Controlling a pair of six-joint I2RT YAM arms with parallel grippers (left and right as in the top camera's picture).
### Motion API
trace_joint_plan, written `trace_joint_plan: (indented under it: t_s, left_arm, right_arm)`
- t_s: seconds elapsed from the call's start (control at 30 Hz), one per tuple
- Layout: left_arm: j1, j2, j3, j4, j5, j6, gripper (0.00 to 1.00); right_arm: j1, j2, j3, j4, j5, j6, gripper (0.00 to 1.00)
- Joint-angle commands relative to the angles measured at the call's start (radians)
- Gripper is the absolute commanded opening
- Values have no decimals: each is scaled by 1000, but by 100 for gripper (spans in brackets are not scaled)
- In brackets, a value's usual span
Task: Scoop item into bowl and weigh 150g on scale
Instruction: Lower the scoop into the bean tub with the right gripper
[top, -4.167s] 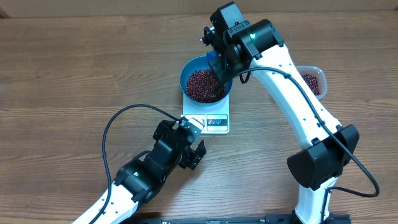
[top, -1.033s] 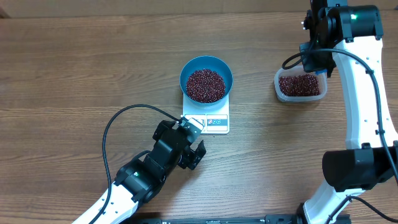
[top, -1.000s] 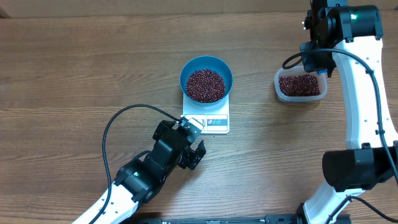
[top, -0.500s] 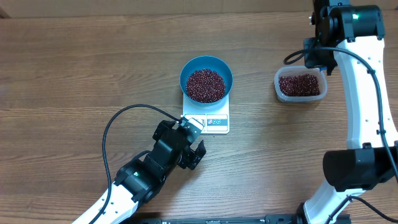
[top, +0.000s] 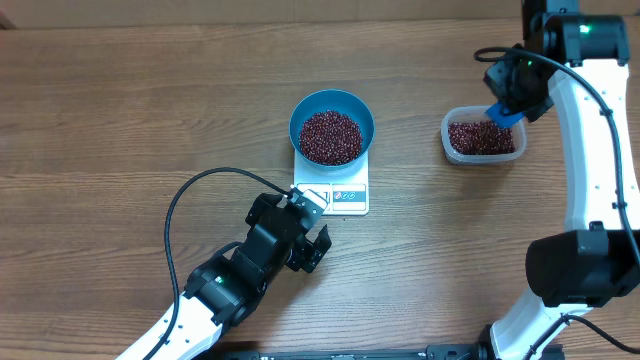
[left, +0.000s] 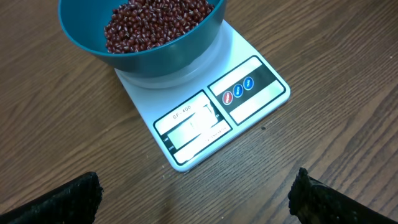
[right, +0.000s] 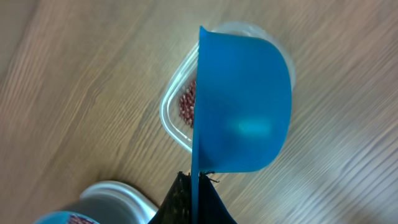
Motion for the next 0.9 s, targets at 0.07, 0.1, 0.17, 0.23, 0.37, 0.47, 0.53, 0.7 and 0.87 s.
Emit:
trace_joint_plan:
  t_s: [0.07,0.1,0.17,0.23,0.37,0.47,0.53,0.7,0.87]
  left_arm:
    - [5,-8,-5,5,-10,12,100]
    - [5,-8,-5,5,-10,12,100]
    - [5,-8,-5,5,-10,11,100]
    - [5,-8,-5,5,-10,11,100]
    - [5,-8,-5,5,-10,12,99]
    - [5,-8,-5,5,-10,11,100]
    - [5,-8,-5,5,-10,12,100]
    - [5,-8,-5,5,-10,12,100]
    - [5,-8,-5,5,-10,11,100]
  right_arm:
    - [-2,-23,-135,138,-130,183,4]
    - [-2,-23,-159,169,-128,183,4]
    - [-2,-23,-198,219,-129,183,4]
    - [-2,-23,-227,253,-132,183,4]
    - [-2,-23,-280,319,-132,182,4]
    - [-3,-23,-299,341,-132,177,4]
    - [-3,-23,-303,342,-132,174,9]
    - [-3,-23,-303,345,-132,174,38]
    - [-3,-23,-303,345,-132,174,55]
